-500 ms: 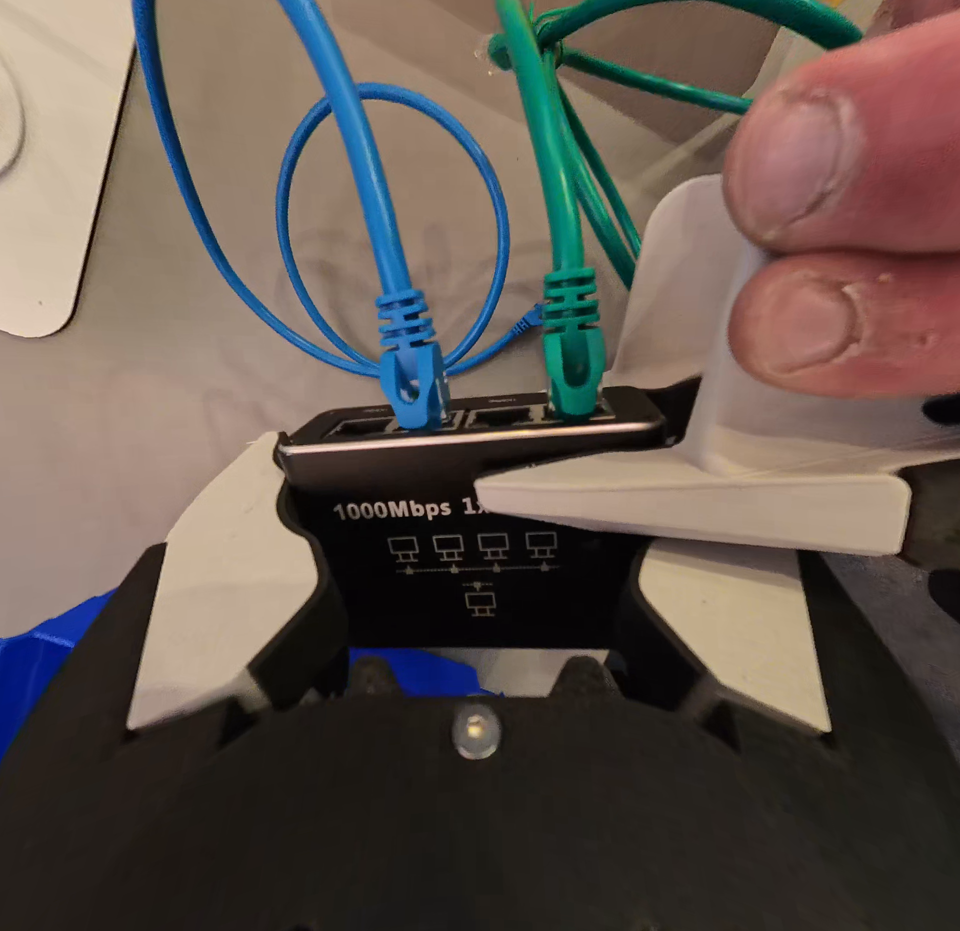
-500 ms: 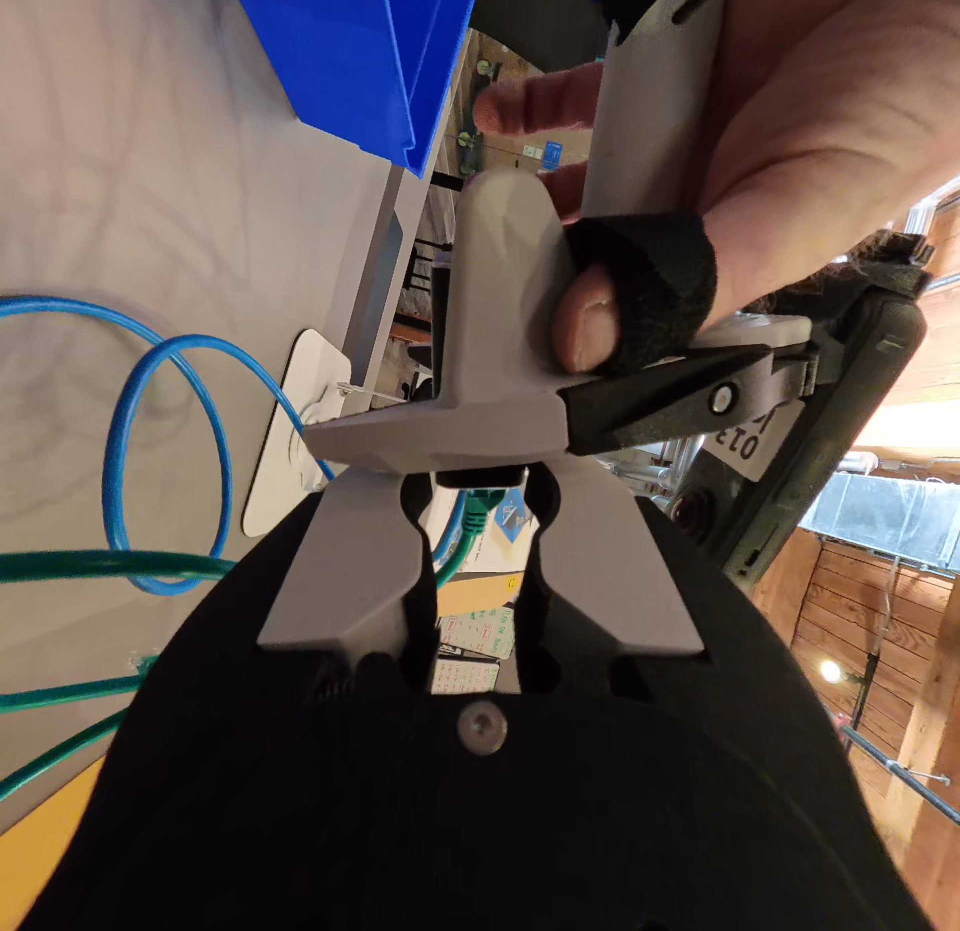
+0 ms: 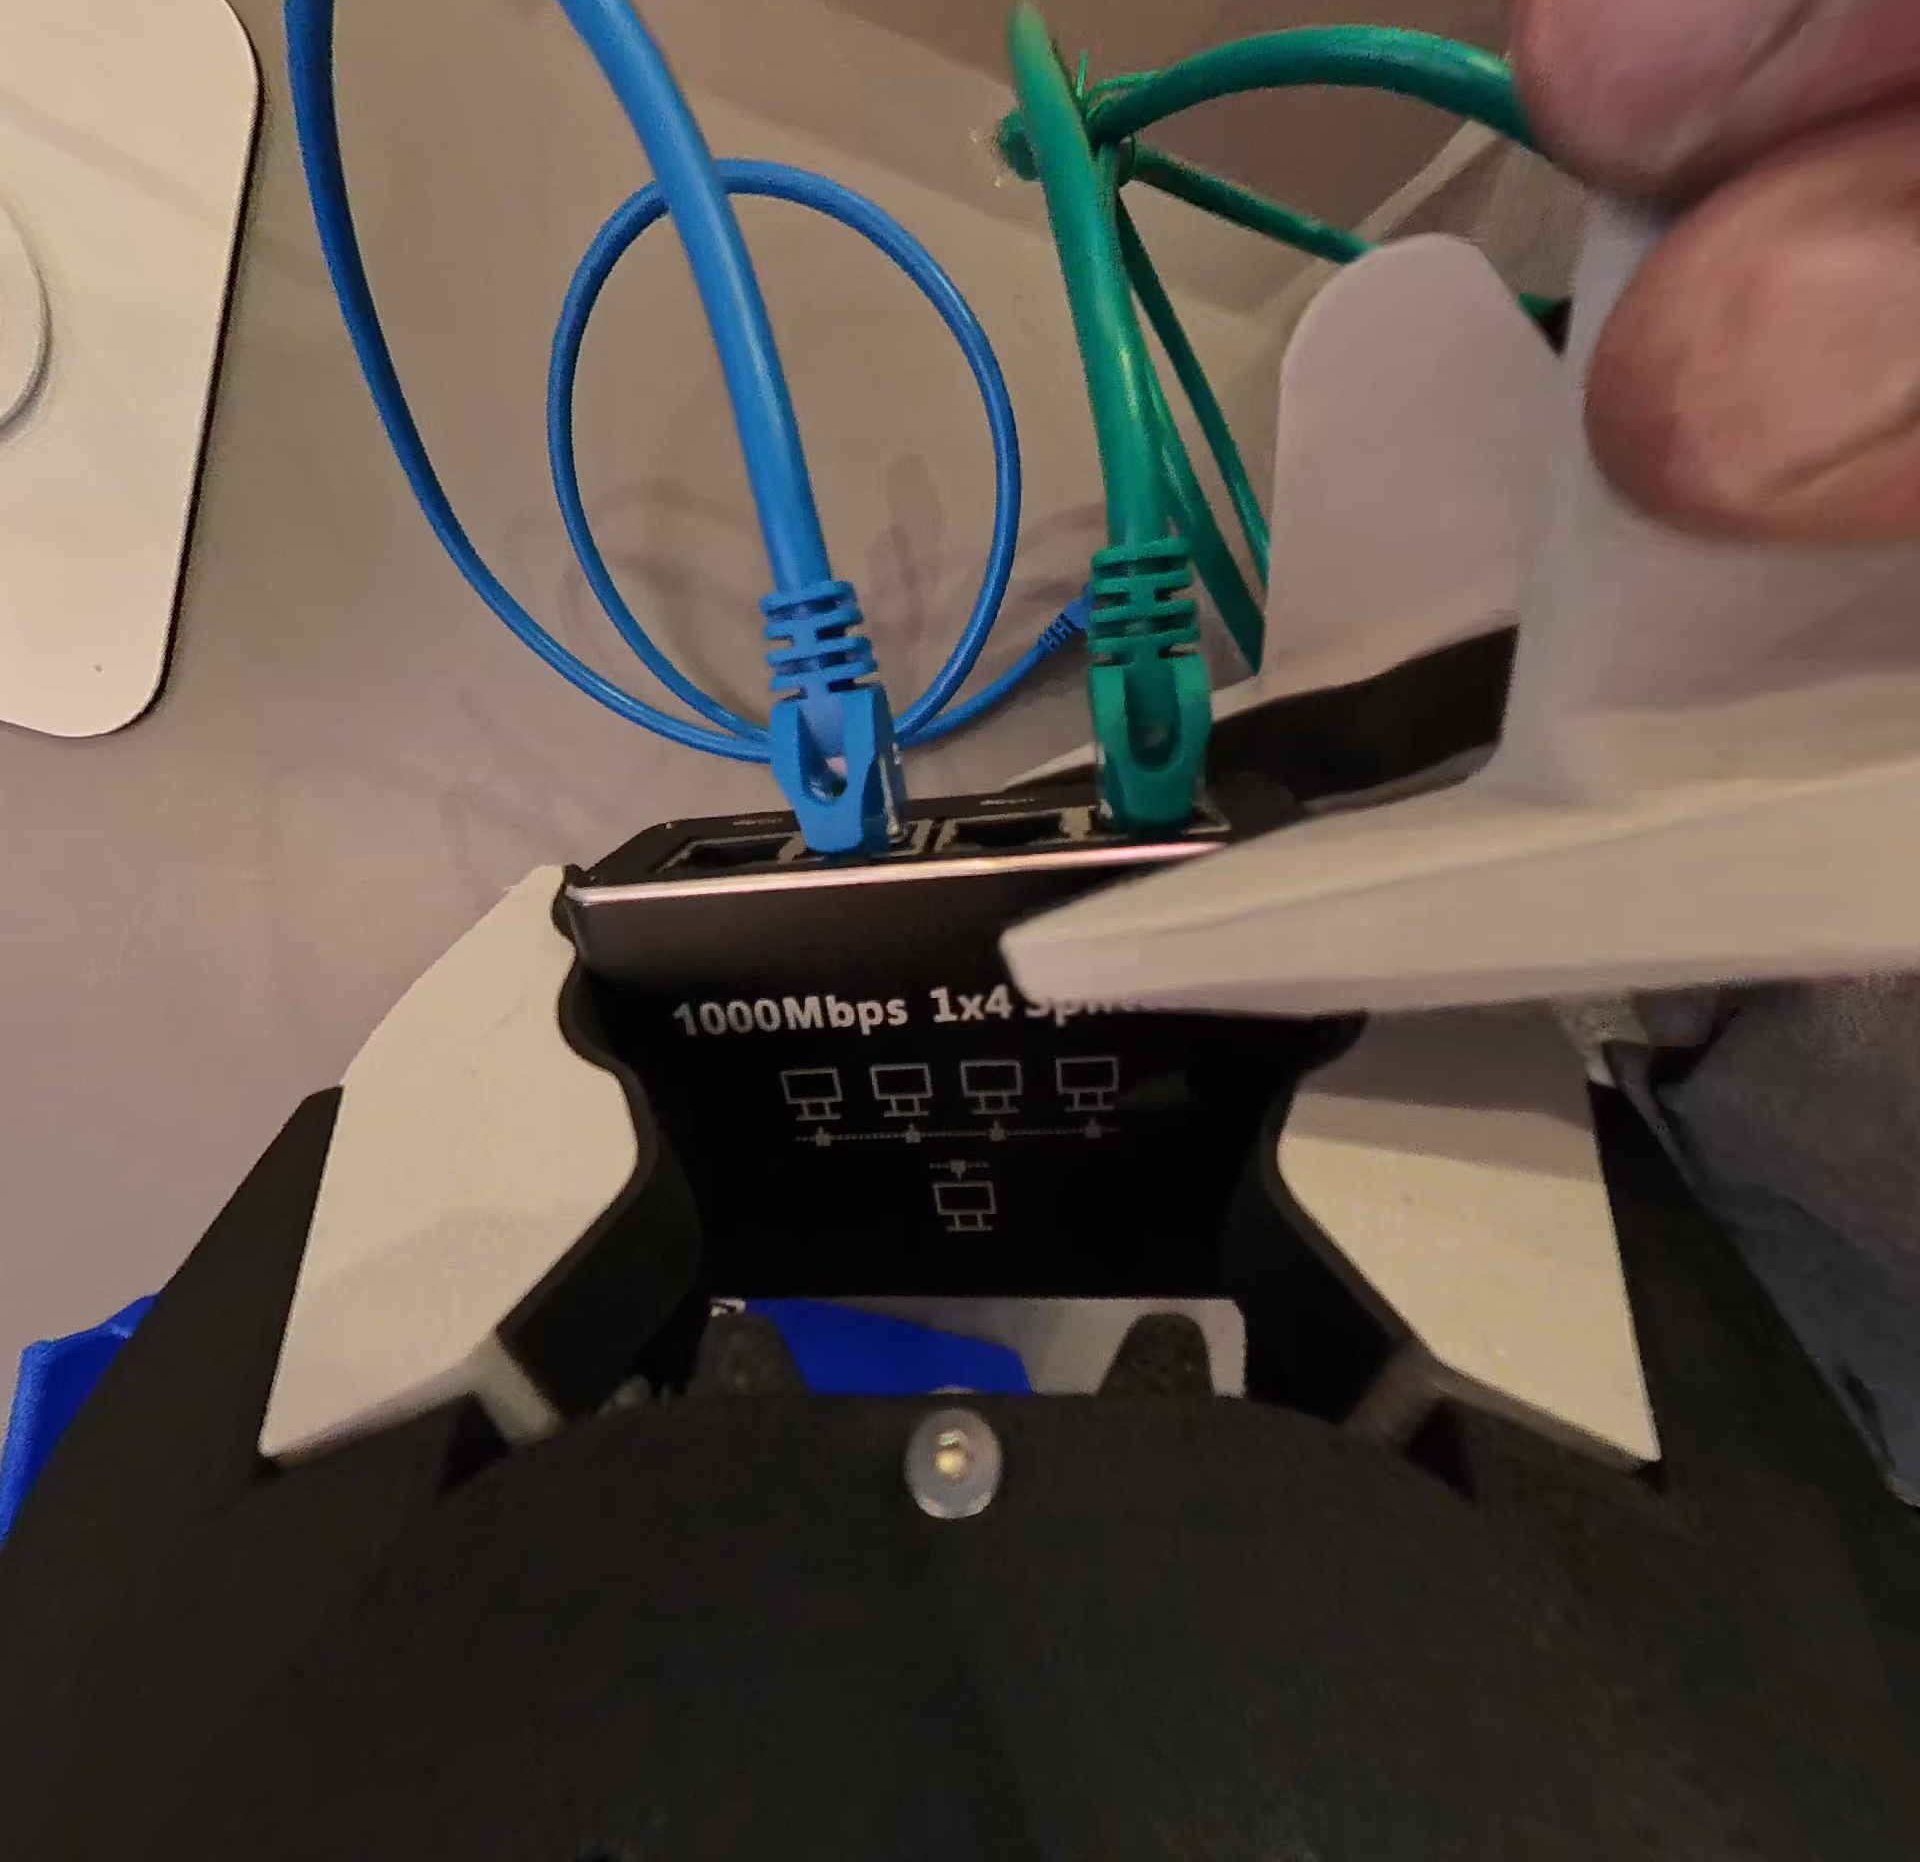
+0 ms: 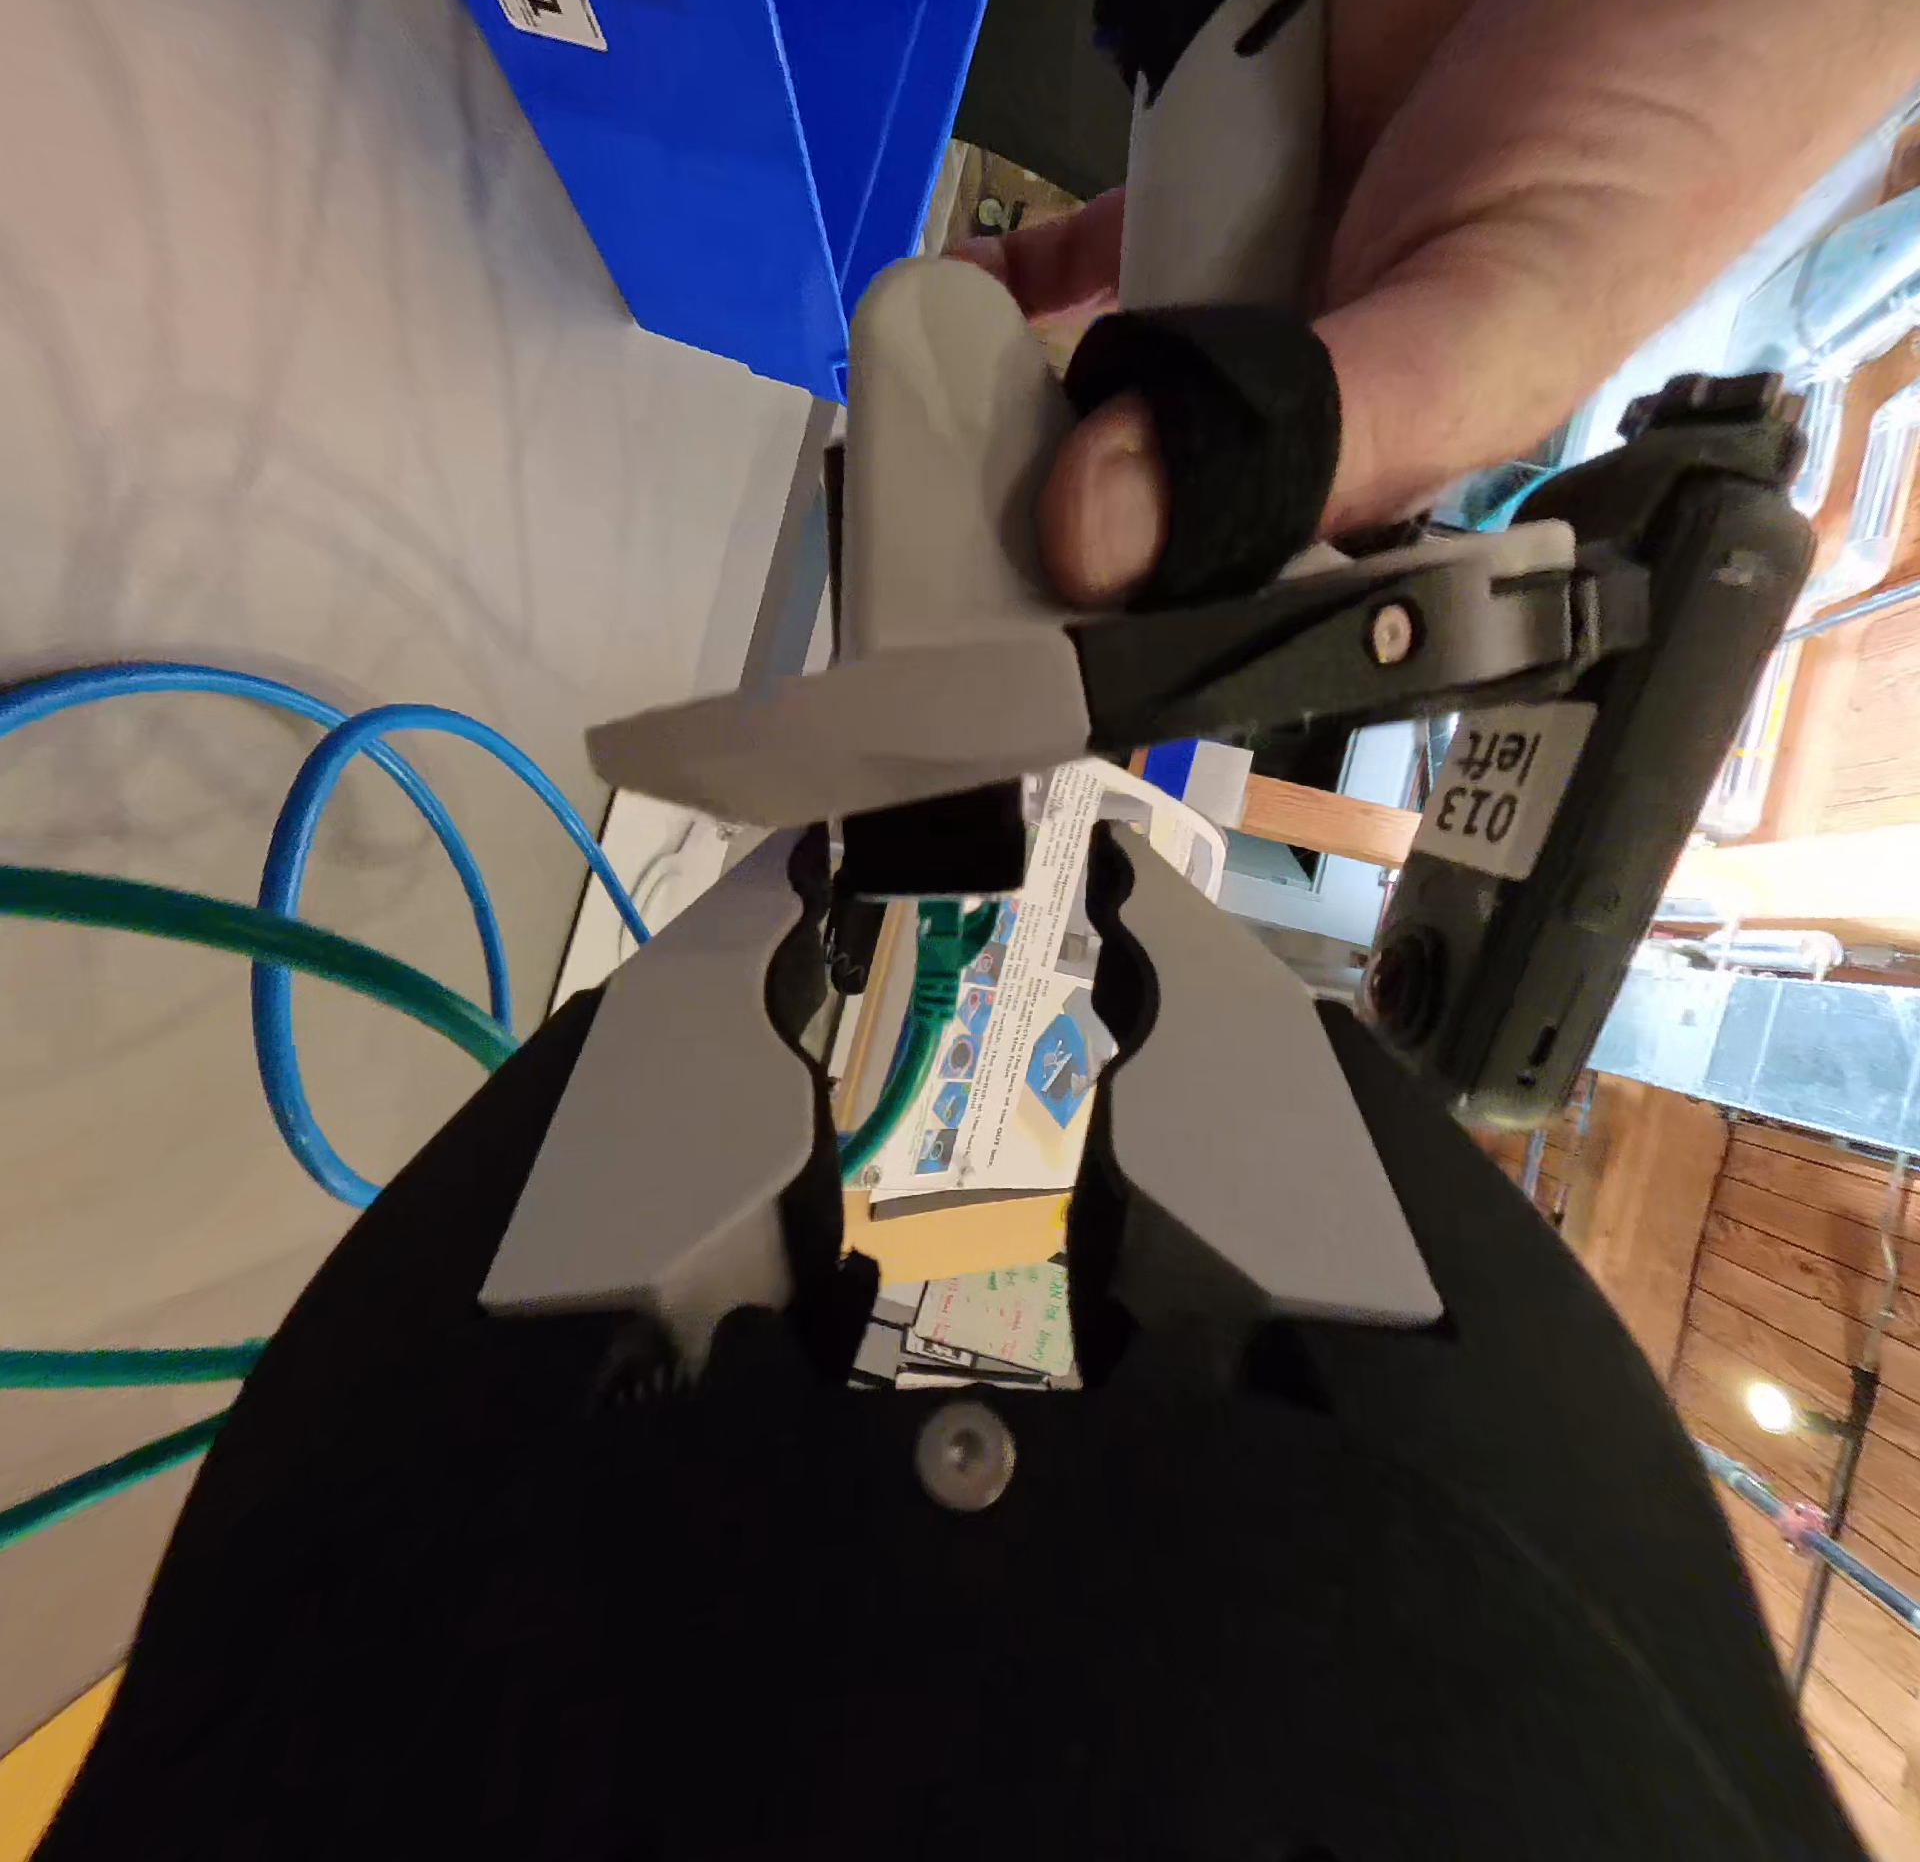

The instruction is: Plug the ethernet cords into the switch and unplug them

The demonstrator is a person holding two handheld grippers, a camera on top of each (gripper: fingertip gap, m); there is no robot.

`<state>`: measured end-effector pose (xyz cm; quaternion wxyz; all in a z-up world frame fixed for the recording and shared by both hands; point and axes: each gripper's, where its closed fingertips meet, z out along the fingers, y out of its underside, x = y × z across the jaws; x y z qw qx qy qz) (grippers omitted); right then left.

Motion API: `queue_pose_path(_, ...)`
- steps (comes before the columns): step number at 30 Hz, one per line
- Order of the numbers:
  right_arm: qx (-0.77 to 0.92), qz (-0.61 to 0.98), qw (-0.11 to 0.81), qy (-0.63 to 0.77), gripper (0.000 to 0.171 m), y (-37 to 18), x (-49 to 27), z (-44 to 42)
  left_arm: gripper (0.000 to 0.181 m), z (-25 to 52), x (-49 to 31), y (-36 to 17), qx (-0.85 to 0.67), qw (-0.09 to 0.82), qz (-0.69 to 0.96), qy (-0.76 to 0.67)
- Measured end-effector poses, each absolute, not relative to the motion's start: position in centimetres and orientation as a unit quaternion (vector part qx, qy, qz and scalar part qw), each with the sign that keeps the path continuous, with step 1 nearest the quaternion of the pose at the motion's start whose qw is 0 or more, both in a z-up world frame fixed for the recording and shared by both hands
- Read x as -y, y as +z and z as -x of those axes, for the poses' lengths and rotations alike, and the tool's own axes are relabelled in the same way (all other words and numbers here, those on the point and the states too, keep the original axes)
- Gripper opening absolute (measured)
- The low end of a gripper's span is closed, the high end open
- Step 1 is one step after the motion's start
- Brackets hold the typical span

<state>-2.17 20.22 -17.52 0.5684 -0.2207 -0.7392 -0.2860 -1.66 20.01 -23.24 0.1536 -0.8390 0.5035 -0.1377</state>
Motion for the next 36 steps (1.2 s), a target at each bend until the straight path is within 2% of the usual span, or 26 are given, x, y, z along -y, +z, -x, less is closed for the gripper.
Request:
queue_pose_path(1,0.742,0.219,0.569,-0.278,0.047,-17.5,-20.2,1.9,0.129,1.7,-20.0,-23.1,-0.504,0.156,0.837,-0.145)
queue_pose_path(9,0.78,0.265,0.56,-0.087,0.037,-16.8,-19.3,-0.7,0.128,2.3,-19.3,-22.3,-0.541,0.15,0.811,-0.167)
queue_pose_path(12,0.784,0.271,0.559,-0.026,0.023,-15.6,-18.8,-1.4,0.128,2.1,-18.7,-21.8,-0.568,0.146,0.789,-0.18)
queue_pose_path(15,0.783,0.259,0.564,0.045,0.021,-14.1,-17.5,-1.4,0.128,1.9,-18.0,-21.6,-0.594,0.133,0.77,-0.189)
queue_pose_path(19,0.801,0.224,0.551,0.067,0.024,-14.4,-16.2,-0.8,0.128,1.4,-17.4,-21.4,-0.617,0.116,0.752,-0.204)
queue_pose_path(31,0.826,0.207,0.511,0.12,0.015,-15.6,-15.6,0.6,0.128,1.4,-16.8,-21.8,-0.654,0.076,0.723,-0.208)
queue_pose_path(36,0.802,0.216,0.517,0.207,0.015,-12.6,-15.1,-1.2,0.128,1.0,-16.4,-20.7,-0.662,0.088,0.707,-0.233)
